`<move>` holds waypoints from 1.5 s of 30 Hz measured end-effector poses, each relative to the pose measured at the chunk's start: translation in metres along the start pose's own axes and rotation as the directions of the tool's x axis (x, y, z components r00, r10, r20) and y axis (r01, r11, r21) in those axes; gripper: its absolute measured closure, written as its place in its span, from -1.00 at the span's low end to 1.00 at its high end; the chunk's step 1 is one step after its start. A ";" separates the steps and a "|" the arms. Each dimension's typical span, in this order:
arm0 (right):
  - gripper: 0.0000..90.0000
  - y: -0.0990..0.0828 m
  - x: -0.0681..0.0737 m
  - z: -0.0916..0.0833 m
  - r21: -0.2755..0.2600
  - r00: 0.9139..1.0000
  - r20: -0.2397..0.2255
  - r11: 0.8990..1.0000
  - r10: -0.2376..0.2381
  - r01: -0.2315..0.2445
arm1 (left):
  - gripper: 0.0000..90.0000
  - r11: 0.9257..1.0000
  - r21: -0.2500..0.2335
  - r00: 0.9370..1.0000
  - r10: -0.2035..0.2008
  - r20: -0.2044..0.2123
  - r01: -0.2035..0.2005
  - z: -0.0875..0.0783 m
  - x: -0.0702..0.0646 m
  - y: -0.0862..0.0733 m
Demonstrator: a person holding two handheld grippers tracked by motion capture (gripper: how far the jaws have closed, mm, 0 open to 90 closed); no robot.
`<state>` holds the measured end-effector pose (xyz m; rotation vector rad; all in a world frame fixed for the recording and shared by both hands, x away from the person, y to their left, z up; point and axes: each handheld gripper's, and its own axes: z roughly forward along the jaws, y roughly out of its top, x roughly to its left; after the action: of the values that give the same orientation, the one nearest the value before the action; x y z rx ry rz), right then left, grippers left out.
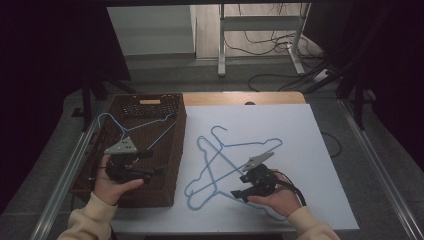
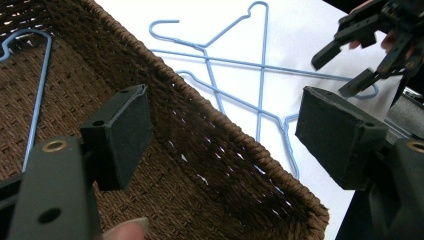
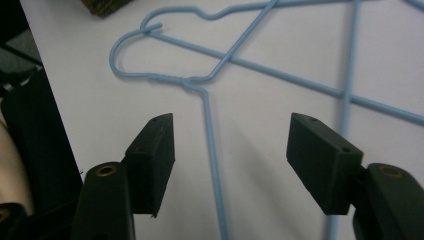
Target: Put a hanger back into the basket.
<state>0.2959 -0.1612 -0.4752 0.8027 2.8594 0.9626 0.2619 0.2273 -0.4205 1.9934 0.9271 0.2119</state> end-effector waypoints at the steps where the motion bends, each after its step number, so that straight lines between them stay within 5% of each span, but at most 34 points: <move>1: -0.17 0.000 0.000 0.000 0.000 1.000 0.000 1.000 0.000 0.000 | -0.50 1.000 0.000 1.000 0.000 0.000 0.000 0.000 0.000 0.000; 22: 0.22 0.001 0.010 0.031 0.175 0.999 0.015 0.984 -0.031 0.028 | -0.50 1.000 0.003 1.000 0.002 0.000 -0.002 0.001 0.001 0.001; 36: 0.78 0.008 0.023 0.040 0.300 0.985 0.089 0.947 -0.148 0.115 | -0.50 1.000 0.001 1.000 -0.002 -0.006 0.002 0.001 0.002 0.000; 45: 0.92 0.010 0.020 0.041 0.317 0.993 0.072 0.946 -0.097 0.070 | -0.50 1.000 0.002 1.000 -0.005 -0.008 0.005 0.000 0.003 -0.001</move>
<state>0.2905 -0.1219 -0.4995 0.7111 2.9813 0.4543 0.2633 0.2293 -0.4219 1.9938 0.9378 0.2168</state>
